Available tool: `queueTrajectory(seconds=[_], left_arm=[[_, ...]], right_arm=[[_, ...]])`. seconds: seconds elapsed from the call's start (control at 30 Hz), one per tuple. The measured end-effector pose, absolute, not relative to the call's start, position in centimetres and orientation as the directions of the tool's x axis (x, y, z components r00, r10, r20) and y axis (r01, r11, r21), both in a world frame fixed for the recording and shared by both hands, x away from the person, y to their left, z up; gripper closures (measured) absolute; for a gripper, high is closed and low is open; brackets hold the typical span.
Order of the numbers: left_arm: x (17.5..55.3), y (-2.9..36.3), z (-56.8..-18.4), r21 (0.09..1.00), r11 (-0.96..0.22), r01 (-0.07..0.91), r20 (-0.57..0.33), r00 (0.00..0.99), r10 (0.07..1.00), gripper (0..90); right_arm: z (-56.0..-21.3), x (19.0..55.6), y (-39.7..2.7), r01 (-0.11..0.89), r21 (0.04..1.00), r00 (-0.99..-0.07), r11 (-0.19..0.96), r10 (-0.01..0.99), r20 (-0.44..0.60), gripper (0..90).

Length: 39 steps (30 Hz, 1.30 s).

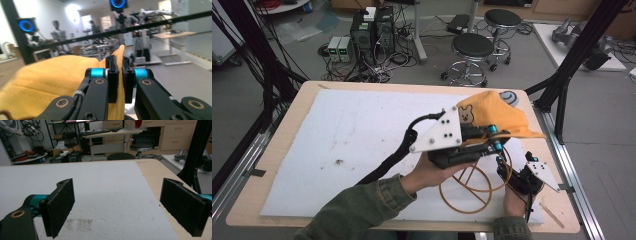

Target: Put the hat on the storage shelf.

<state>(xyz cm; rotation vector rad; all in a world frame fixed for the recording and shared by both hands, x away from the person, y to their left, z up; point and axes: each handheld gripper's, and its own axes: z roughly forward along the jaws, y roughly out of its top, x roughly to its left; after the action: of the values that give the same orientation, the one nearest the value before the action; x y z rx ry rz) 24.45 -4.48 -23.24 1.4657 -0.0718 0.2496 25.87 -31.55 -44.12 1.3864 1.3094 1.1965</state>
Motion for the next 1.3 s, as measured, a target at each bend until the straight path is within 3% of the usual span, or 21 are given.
queueTrajectory(seconds=[0.4, 0.93, 1.3], left_arm=[[21.6, -5.3, -27.5, 0.973, -0.022, -0.229, 0.230, 0.973, 0.022, 86.3], [20.2, -4.3, -33.6, 0.967, -0.176, -0.183, 0.189, 0.982, 0.019, 86.3], [20.2, -4.1, -33.8, 0.971, -0.176, -0.162, 0.167, 0.986, 0.016, 83.4]], right_arm=[[-44.2, 25.9, -31.6, 0.172, 0.981, -0.009, -0.087, 0.996, 0.090, 11.3], [-44.1, 25.8, -31.6, 0.164, 0.983, -0.009, -0.087, 0.996, 0.089, 11.4], [-44.2, 25.8, -31.6, 0.165, 0.983, -0.005, -0.084, 0.996, 0.086, 11.4]])
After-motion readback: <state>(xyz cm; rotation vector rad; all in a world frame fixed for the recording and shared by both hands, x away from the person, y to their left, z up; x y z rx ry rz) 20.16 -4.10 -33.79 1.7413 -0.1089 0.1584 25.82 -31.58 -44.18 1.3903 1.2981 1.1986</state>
